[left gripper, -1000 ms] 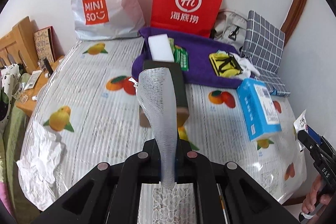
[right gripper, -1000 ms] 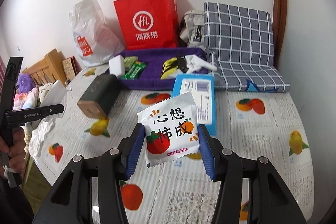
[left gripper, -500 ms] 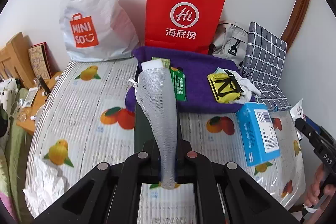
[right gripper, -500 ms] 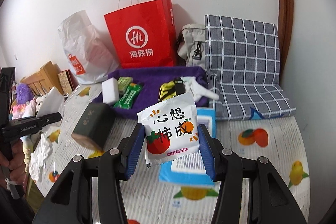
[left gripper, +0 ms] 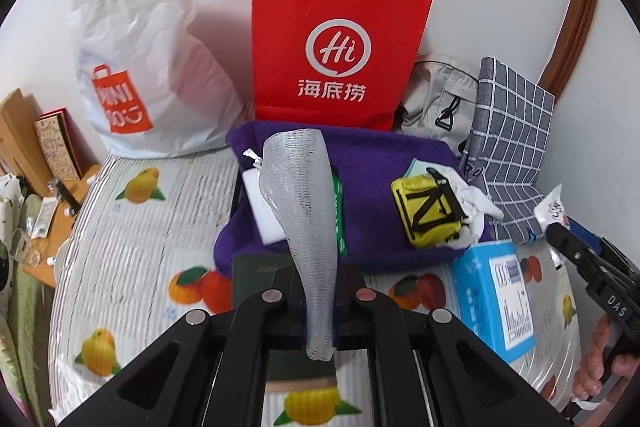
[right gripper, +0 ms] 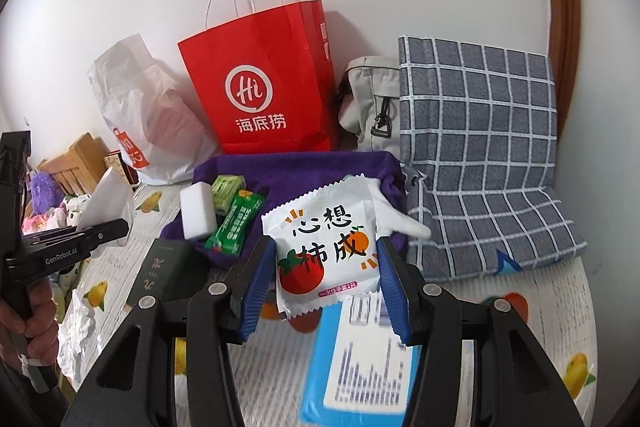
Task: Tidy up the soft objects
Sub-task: 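Carry the mesh bag with the left tool while the right tool carries the packet to the towel, then release the mesh bag on the towel with the left tool while the right tool releases the packet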
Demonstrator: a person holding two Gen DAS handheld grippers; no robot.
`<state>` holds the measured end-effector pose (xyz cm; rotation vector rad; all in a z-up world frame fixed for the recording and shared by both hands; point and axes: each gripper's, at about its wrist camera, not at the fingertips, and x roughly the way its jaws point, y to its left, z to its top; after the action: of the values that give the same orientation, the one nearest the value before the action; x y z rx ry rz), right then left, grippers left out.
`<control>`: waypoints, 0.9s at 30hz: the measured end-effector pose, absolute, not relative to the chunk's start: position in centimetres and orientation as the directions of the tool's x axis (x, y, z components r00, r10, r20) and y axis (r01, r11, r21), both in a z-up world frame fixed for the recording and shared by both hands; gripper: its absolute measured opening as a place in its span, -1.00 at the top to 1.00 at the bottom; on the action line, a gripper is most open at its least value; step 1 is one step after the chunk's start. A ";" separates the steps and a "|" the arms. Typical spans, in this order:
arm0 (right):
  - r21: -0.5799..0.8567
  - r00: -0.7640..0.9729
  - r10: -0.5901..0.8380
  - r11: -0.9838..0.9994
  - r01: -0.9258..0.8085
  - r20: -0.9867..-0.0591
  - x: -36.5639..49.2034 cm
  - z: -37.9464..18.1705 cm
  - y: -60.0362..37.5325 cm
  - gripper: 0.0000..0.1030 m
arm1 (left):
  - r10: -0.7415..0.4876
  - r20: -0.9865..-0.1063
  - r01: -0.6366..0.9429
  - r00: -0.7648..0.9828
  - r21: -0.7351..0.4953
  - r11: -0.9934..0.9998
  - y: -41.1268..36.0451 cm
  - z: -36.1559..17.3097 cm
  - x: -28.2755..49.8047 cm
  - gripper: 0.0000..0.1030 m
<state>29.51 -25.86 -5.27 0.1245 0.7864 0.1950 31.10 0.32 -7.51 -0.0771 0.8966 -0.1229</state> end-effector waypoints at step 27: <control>0.224 0.621 0.308 0.951 -0.211 -0.721 42.6 -9.6 -24.0 -0.01 | -0.197 -0.817 0.113 0.542 -0.161 0.980 -2.8 -11.8 42.8 0.86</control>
<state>42.62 -24.03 -9.55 0.1217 0.8498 0.2990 42.81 -2.77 -11.82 -0.0933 0.9816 -0.1841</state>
